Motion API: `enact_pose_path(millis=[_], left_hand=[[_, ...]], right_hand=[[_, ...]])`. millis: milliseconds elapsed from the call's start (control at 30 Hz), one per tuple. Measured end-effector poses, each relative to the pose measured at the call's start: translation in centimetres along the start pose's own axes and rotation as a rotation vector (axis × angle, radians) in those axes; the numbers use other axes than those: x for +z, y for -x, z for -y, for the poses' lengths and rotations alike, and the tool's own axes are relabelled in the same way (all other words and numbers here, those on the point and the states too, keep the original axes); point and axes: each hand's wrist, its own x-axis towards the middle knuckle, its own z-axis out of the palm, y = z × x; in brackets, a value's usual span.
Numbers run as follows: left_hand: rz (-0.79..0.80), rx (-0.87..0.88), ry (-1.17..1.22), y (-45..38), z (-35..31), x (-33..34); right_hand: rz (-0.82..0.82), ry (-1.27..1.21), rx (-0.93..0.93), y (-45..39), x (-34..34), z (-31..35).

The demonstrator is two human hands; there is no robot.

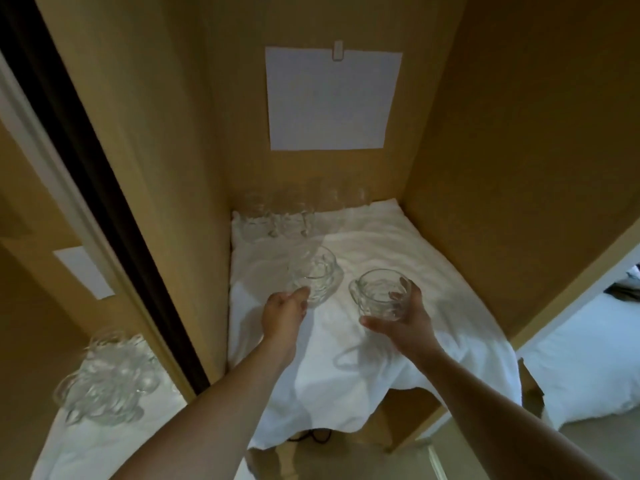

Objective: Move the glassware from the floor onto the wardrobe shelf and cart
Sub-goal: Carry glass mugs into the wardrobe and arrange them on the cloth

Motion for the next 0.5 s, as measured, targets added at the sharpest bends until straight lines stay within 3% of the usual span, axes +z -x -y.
enact_pose_path(millis=[167, 300, 367, 500], left_hand=[[0.128, -0.093, -0.092, -0.6, -1.9, 0.2], [0.347, 0.140, -0.287, -1.4, -2.6, 1.6], [0.327, 0.231, -0.357, -2.2, -2.9, 2.3], [0.282, 0.149, -0.461, -3.0, -3.1, 5.0]], right_hand=[[0.186, -0.019, 0.049, -3.7, -1.8, 0.3], [0.099, -0.159, 0.142, -7.2, -2.7, 0.7], [0.031, -0.279, 0.168, -9.4, -3.2, 0.7], [0.074, -0.559, 0.346, -13.7, -5.3, 1.9]])
